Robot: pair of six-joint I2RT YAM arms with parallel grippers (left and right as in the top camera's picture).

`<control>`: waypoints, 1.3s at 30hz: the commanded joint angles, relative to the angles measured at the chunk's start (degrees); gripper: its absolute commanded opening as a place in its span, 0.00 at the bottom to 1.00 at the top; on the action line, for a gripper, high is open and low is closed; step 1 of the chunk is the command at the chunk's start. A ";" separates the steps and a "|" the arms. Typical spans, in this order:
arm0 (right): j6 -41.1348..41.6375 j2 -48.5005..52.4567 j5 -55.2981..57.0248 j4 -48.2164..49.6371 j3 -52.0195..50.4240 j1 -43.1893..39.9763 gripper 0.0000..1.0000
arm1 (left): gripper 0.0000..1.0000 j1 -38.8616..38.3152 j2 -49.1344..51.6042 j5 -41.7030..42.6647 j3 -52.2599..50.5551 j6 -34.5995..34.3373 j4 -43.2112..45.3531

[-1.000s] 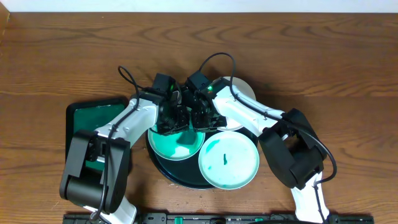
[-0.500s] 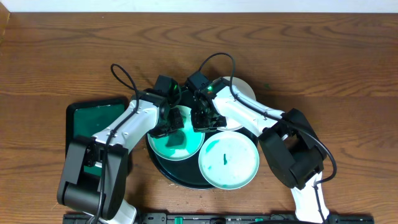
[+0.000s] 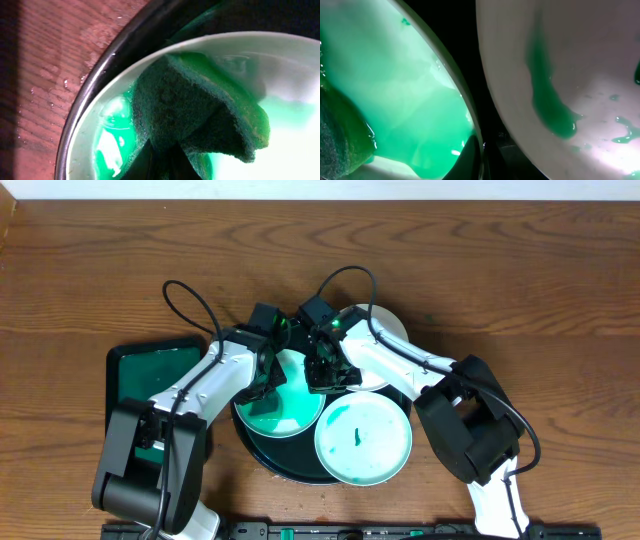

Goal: Clean dirty plates on tray and stack at the side
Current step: 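Scrub the left white plate with the sponge in the left gripper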

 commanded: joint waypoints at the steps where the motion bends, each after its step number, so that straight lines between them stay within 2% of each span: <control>1: -0.79 1.25 2.69 -1.68 -1.22 0.17 0.01 | 0.07 2.60 3.91 -15.80 -2.43 -5.81 -1.38; 3: -0.79 1.25 2.71 -1.81 -1.22 0.17 0.01 | 0.07 2.49 3.91 -14.43 -2.23 -5.38 -0.76; 6: -1.01 1.25 2.71 -1.77 -1.22 0.17 0.01 | 0.07 2.49 3.91 -9.18 -2.01 -0.94 0.61; 12: -1.20 1.25 2.71 -1.55 -1.22 0.17 0.01 | 0.07 2.45 3.91 10.43 -2.01 12.26 6.78; 13: -1.20 1.25 2.73 -1.55 -1.22 0.17 0.01 | 0.07 2.45 3.91 15.69 -2.01 14.01 8.28; 18: -1.79 1.25 2.91 -1.57 -1.22 0.17 0.01 | 0.07 2.36 3.91 25.49 -2.01 16.46 11.41; 25: -1.84 1.25 2.89 -1.55 -1.22 0.17 0.01 | 0.07 1.07 3.91 31.74 -2.01 19.10 13.29; 39: -2.27 1.25 2.84 -1.66 -1.22 0.17 0.01 | 0.07 -0.07 3.91 37.83 -2.01 20.96 12.52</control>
